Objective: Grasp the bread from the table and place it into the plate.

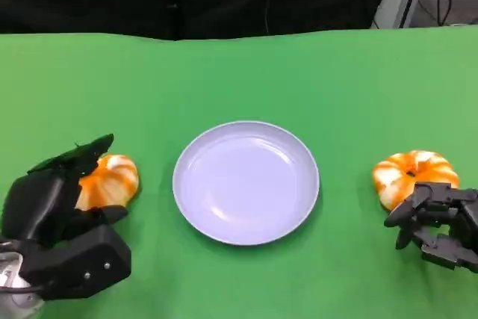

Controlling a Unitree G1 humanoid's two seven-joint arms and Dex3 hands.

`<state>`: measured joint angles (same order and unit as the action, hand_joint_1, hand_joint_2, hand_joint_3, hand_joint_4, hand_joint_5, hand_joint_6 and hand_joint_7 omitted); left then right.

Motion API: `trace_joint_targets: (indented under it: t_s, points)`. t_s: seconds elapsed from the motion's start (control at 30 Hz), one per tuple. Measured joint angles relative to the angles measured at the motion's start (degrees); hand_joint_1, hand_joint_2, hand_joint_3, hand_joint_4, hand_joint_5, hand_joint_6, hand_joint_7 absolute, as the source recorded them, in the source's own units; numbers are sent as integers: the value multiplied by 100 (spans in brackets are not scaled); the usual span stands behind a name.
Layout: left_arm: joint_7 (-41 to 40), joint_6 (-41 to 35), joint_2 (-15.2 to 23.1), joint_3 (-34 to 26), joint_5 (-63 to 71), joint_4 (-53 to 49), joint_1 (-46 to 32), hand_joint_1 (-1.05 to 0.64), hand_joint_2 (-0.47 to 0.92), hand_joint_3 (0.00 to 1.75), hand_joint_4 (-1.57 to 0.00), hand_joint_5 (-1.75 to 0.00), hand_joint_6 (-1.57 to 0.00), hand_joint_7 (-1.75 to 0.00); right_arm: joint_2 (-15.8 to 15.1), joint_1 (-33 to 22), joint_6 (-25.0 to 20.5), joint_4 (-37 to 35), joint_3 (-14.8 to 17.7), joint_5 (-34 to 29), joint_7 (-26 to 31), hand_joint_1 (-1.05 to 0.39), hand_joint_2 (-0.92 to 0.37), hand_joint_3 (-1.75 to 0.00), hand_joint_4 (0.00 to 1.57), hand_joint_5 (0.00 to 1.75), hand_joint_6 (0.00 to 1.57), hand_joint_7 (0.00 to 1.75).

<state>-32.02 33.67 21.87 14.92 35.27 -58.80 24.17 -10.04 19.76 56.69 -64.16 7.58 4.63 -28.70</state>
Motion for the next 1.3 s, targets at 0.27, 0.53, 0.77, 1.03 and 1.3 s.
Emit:
trace_joint_targets:
  t_s: [0.27, 0.53, 0.77, 1.03, 1.3]
  points:
    - [39, -34, -82, 140, 0, -343, 183, -66, 88, 0, -40, 0, -39, -1, 0, -2, 1, 7, -1, -6, 20, 5, -82, -62, 88, 136, 96, 92]
    - [160, -85, -189, 162, -24, -759, 341, -60, 90, 1, -39, 0, -41, -1, 0, -4, 30, 8, -2, -6, 20, 4, -81, -64, 88, 137, 96, 92]
    - [219, -168, -214, 219, -57, -955, 424, -52, 90, 0, -40, 0, -43, -1, 0, -4, 31, 7, -2, 0, 14, 4, -82, -64, 87, 136, 97, 90]
    - [247, -230, -233, 279, -126, -1066, 506, -20, 92, 1, -40, 0, -44, 0, 0, -4, 31, 8, -1, 4, -9, 4, -80, -64, 87, 136, 97, 89]
    - [247, -210, -292, 303, -220, -1118, 514, 10, 92, 21, -39, 0, -46, 0, 0, -5, 49, 8, -2, -4, 13, 4, -81, -65, 88, 136, 97, 90]
